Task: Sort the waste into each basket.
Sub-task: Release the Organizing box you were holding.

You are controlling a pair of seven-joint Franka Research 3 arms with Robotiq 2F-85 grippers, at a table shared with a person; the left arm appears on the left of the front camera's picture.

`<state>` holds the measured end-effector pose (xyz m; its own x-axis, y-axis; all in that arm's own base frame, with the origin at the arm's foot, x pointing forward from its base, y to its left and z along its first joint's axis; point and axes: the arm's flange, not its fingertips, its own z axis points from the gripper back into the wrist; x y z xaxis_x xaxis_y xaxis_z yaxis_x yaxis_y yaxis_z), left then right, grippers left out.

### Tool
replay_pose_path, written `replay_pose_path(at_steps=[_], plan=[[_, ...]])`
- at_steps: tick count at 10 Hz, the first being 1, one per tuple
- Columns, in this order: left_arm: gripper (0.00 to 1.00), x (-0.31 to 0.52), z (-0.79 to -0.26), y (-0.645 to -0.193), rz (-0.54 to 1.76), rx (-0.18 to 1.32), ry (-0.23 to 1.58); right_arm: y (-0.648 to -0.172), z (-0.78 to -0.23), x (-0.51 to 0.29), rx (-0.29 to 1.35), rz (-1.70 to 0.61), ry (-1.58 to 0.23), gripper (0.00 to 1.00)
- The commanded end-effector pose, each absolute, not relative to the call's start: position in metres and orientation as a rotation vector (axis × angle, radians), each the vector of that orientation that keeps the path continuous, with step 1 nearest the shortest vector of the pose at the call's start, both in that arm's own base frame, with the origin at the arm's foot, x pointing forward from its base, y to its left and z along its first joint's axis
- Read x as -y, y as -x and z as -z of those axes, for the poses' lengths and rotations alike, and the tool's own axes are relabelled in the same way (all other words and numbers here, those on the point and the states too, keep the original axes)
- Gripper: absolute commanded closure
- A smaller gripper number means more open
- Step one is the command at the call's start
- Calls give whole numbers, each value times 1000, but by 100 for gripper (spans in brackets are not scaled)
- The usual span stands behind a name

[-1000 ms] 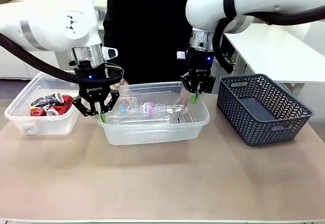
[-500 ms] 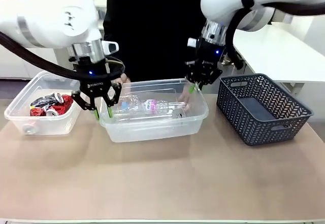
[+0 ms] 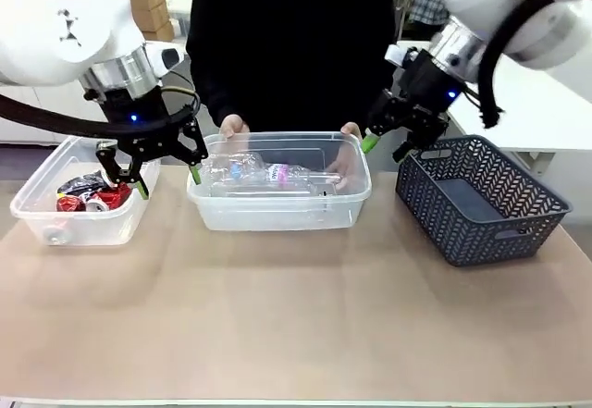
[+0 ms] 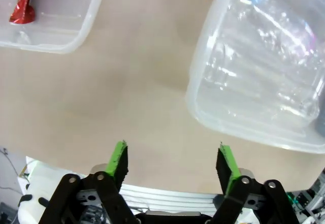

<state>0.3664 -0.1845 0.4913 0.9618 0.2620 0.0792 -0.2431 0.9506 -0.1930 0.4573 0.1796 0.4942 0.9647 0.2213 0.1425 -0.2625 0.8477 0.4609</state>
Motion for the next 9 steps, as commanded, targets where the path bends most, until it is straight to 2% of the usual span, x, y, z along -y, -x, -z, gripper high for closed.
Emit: replay_pose_path(at_steps=[1,3,4,5,9], plan=[[0,175,-481,-358,-97,49,289,-441,-488,-168,114,-308,-553,0],[0,176,-477,-362,-52,3,301,-450,-489,-183,103,-276,-493,0],[0,184,-475,-365,-9,-97,228,-463,-478,-208,54,-276,-285,0],[0,184,-480,-359,-91,47,279,-445,-492,-173,96,-286,-515,0],[0,184,-480,-359,-91,47,279,-445,-492,-173,96,-286,-515,0]])
